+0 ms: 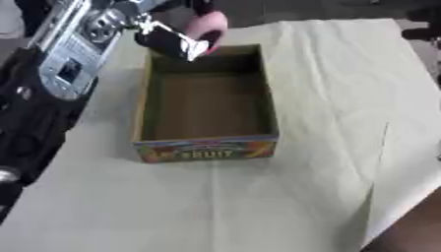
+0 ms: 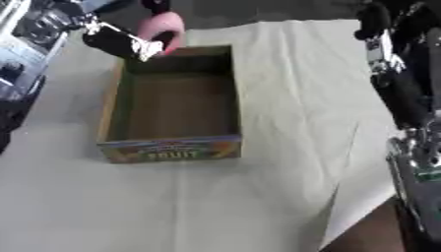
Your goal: Pick up objects on the table and place them in the box.
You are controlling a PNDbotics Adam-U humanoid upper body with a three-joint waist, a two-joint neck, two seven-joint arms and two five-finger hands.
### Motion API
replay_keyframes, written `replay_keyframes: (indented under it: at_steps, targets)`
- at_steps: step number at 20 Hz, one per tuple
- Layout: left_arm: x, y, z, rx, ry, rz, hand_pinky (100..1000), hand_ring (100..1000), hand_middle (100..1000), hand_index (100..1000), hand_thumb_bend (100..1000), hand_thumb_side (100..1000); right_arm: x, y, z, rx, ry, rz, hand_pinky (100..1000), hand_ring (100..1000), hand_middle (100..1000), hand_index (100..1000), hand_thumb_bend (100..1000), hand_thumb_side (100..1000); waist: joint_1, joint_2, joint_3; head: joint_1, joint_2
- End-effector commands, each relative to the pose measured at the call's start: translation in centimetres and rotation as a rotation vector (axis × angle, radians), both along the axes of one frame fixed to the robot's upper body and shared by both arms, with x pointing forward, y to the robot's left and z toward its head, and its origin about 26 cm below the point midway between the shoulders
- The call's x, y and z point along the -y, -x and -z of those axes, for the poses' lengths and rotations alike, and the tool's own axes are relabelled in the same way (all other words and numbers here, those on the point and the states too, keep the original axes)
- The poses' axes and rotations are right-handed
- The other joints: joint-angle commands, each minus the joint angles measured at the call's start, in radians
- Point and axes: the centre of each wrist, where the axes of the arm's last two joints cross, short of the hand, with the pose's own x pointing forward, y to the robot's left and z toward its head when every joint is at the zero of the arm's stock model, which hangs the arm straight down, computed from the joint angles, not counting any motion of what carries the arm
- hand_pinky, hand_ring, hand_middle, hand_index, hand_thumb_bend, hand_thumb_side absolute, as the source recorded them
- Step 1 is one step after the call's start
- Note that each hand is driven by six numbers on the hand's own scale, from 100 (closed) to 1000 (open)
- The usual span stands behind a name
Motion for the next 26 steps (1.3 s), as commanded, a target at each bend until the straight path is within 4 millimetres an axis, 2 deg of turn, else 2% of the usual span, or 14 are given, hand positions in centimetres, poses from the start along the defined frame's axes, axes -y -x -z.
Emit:
replay_keyframes:
  at_steps: [1, 13, 18, 22, 26]
  targets:
    - [0.9, -0.2, 0.1, 0.021, 0.007, -0.027, 637, 599, 553, 444, 100, 168, -0.2, 0.3, -0.9, 0.038, 0.002, -0.019, 674, 745, 602, 798, 278, 678, -0.005, -0.016, -0.002, 0.006, -0.011]
    - [2.0, -1.2, 3.2, 0.069, -0.138, -0.094, 654, 627, 581, 471, 100, 147, -0.3, 0.3, -0.9, 0.041, 0.0, -0.019, 674, 746, 602, 797, 278, 678, -0.003, -0.008, -0.005, 0.002, -0.01]
    - [2.3, -1.9, 4.9, 0.056, -0.21, -0.111, 663, 637, 595, 526, 100, 141, -0.3, 0.3, -1.0, 0.044, -0.003, -0.018, 673, 746, 602, 797, 278, 678, -0.005, -0.006, -0.007, 0.006, -0.009]
    - [2.2, -2.5, 6.1, 0.023, -0.267, -0.12, 685, 664, 621, 608, 100, 147, -0.3, 0.3, -1.0, 0.044, -0.005, -0.016, 673, 746, 602, 797, 277, 678, -0.005, -0.005, -0.007, 0.009, -0.011]
    - [1.9, -3.1, 7.1, -0.04, -0.314, -0.132, 696, 678, 637, 637, 100, 146, -0.3, 0.3, -0.9, 0.042, -0.007, -0.014, 674, 744, 602, 797, 277, 678, -0.005, -0.005, -0.008, 0.01, -0.015]
